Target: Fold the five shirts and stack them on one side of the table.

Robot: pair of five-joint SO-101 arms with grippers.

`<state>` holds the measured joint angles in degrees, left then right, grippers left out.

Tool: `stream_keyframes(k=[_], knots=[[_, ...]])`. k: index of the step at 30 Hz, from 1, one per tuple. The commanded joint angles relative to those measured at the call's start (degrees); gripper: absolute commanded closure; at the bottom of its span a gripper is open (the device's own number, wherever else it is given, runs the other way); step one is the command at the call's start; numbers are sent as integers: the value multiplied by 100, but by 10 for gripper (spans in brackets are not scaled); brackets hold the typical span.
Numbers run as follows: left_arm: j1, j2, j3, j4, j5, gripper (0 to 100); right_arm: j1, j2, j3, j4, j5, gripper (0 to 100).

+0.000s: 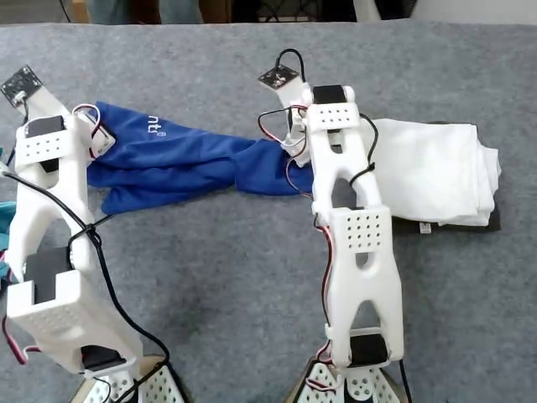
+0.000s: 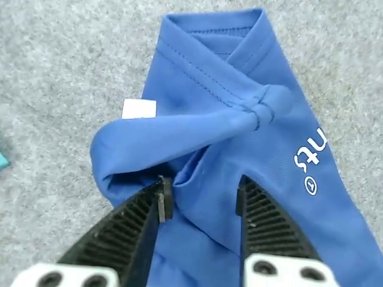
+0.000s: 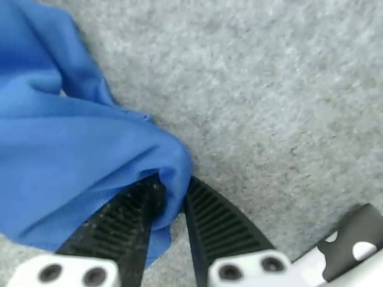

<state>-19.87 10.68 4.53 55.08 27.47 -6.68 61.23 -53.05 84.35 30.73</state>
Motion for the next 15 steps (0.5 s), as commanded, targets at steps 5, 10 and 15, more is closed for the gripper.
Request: stream_keyframes(k=[5,10,15], knots=[[84,88,-119,-176,62,808,-105,127,-66,-193,-62,984],[66,387,-374,-193,62,808,-105,127,-66,-193,-62,984],[92,413,-400,-193,62,809,-105,127,-66,-193,-62,984]])
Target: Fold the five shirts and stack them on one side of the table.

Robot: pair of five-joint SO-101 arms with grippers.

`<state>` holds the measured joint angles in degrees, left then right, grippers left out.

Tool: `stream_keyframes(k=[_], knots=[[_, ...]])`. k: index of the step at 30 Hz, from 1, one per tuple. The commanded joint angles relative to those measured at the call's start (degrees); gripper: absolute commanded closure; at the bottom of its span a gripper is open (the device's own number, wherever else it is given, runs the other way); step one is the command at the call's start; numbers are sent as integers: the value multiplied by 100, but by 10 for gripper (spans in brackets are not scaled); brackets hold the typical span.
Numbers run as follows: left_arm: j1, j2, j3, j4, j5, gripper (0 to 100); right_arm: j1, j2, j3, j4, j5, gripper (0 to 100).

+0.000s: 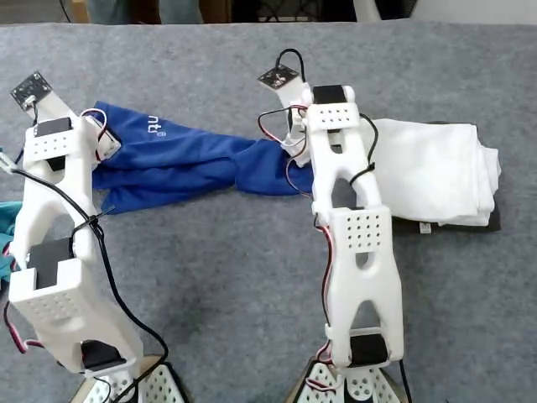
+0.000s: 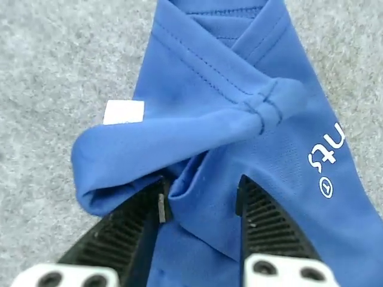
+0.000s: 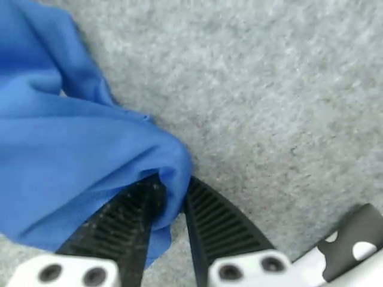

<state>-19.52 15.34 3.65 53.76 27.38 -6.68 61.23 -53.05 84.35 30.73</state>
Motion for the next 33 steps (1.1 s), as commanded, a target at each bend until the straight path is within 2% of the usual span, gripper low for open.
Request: stream_keyframes(k=[1,6,10,13,22,25,28,33], knots=[[48,-53,-321,-62,70,809,-105,127,-66,-193,-62,984],[57,-53,-321,-97,211,823,-105,127,-57,-193,-62,984],[57,-53,-330,-105,563,930,-105,127,-57,-202,-62,984],[57,-53,-330,-114,589,969,-105,127,-57,-202,-62,984],[-57,-105,-620,-44,571,972,-141,48,-136,-167,-105,984],[-171,-105,-840,229,589,972,-325,-136,-541,18,-334,982],[-356,-105,-1086,431,598,972,-440,-224,-1015,325,-387,930],[-593,-62,-1121,396,598,972,-448,-207,-2211,1433,-334,804]])
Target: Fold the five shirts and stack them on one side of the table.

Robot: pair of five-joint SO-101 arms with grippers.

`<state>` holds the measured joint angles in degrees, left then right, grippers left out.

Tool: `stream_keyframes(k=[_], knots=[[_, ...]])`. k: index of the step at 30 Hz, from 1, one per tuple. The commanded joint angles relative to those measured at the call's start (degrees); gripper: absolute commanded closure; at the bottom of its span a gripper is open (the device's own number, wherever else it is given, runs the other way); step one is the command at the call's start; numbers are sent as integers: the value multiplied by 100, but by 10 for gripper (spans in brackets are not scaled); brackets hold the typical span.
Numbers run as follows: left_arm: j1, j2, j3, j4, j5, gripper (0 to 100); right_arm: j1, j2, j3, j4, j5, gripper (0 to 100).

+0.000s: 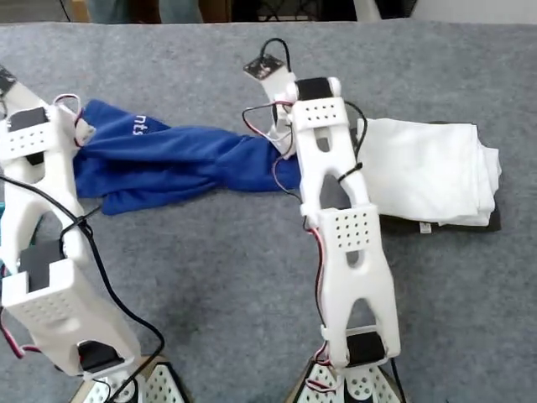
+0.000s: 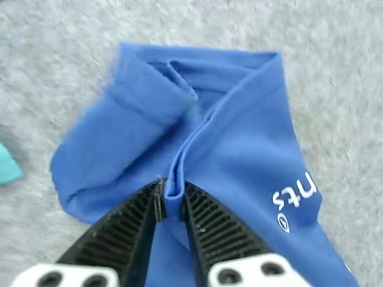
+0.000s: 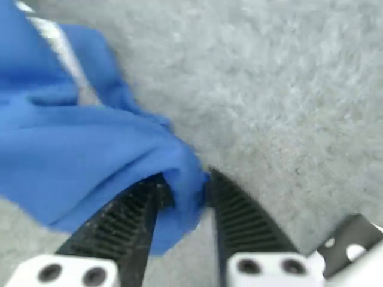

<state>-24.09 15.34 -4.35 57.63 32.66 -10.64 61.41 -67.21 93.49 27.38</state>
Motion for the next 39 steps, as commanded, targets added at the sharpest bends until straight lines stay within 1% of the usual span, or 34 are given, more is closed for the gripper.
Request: stream_keyframes(k=[1,5,8,10,12,17,20,23,27,34,39], knots=[[-154,-62,-321,9,70,972,-35,-224,-998,695,0,802],[-136,-53,-321,0,70,972,53,-259,-1314,774,-18,802],[-145,-44,-321,-9,70,972,53,-286,-1253,791,-62,802],[-154,-44,-321,-9,70,972,88,-479,-936,791,-185,802],[-145,-44,-321,-9,70,972,114,-945,-321,791,-325,801],[-136,-44,-321,-9,70,972,-18,-2396,2237,765,-589,800],[-145,-44,-321,-9,70,972,-105,-2932,3521,422,-809,800],[-127,-44,-286,-88,70,972,-193,-3134,4215,-123,-958,800],[-136,-44,-163,-211,70,972,-316,-3029,4585,-571,-1204,800],[-136,-44,-163,-202,70,972,-211,-2501,4734,-651,-1556,801],[-145,-44,-163,-202,70,972,-176,-2475,4681,-949,-1582,801]])
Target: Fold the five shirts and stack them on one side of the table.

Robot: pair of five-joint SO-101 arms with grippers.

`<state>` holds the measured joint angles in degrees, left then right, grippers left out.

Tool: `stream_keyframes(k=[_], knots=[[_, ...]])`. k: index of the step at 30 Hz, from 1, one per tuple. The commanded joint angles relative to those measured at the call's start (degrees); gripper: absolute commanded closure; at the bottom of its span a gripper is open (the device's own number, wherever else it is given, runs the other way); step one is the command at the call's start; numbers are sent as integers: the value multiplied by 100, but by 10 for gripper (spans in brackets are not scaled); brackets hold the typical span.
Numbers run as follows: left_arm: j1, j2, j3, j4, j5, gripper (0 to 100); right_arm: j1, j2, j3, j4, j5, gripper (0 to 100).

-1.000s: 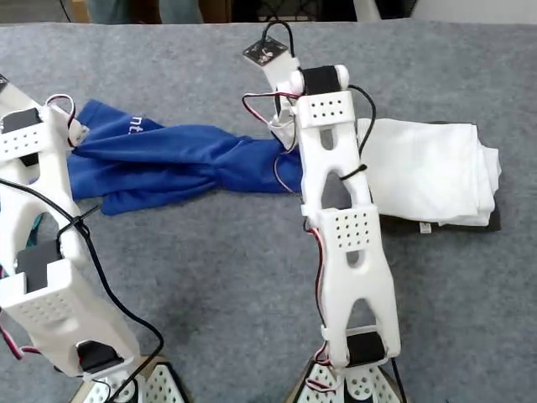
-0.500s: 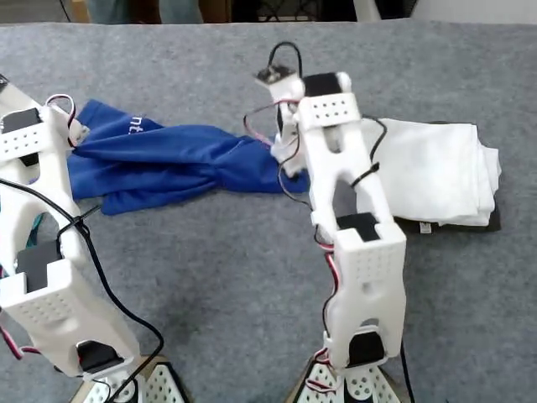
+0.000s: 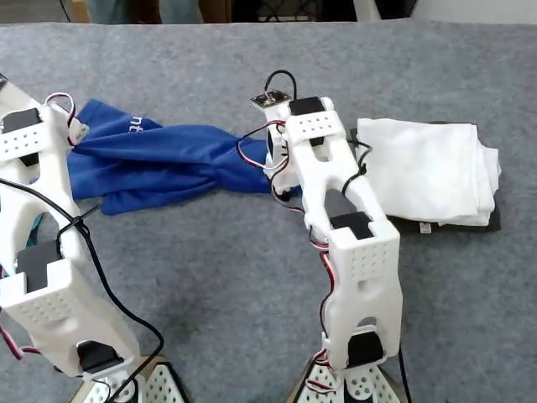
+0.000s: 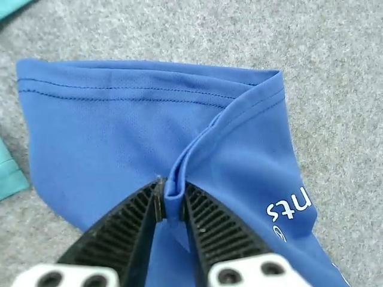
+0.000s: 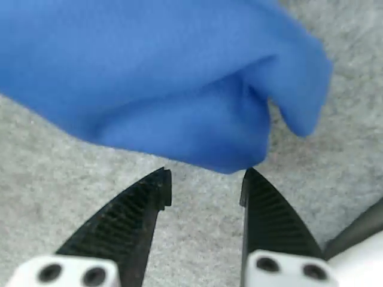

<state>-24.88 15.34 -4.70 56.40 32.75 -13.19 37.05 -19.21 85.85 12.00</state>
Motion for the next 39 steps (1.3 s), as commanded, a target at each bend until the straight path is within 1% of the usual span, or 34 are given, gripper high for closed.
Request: stream_keyframes(k=[1,5,7,9,10,15,18,23,27,31,36,39], knots=[[-66,-44,-127,-79,62,972,79,-31,-110,-229,-44,802],[-75,-44,-127,-79,62,972,44,-31,-110,-325,-35,805],[-75,-44,-127,-79,62,972,44,-40,-119,-334,-26,854],[-75,-44,-127,-79,62,972,44,-40,-119,-334,9,939],[-75,-44,-127,-79,62,972,44,-31,-119,-334,35,950],[-75,-44,-136,-79,62,972,53,-22,-75,-299,53,939],[-75,-44,-136,-79,62,972,70,-57,-119,-246,62,960],[-75,-44,-145,-88,62,972,79,-66,-822,536,88,962],[-66,-88,-145,-70,62,972,79,-110,-2273,1538,97,963],[-92,-141,-198,-18,62,972,132,-804,-3090,1530,88,964],[-163,-695,-769,747,62,972,9,-1895,-3248,1530,79,963],[22,-1116,-1244,1108,70,972,9,-2580,-3266,1495,79,963]])
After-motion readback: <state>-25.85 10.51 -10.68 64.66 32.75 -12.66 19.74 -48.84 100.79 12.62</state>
